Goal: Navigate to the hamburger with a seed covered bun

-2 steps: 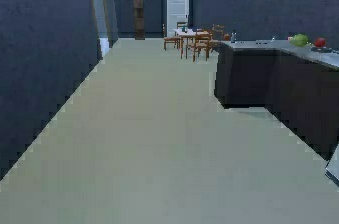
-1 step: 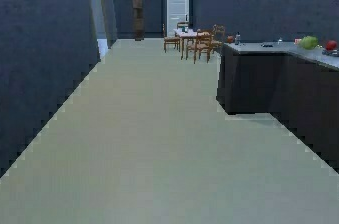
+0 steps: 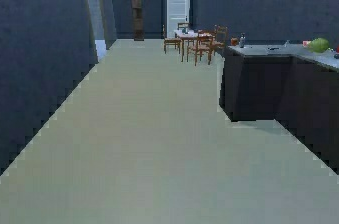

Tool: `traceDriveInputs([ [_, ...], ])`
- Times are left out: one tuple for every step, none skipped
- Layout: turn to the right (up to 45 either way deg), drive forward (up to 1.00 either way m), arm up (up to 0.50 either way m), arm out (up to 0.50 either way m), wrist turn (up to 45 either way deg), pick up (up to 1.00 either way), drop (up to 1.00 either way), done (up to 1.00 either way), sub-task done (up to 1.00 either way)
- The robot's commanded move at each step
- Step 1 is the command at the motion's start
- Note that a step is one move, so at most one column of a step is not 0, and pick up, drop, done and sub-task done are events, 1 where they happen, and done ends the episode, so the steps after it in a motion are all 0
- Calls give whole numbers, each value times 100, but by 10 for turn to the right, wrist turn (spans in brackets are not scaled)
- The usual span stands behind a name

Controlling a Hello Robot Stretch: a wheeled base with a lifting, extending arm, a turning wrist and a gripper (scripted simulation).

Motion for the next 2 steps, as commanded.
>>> traceDriveInputs([
  [30,0,0,0,0,0,0,0,0],
  [0,100,0,0,0,0,0,0,0],
])
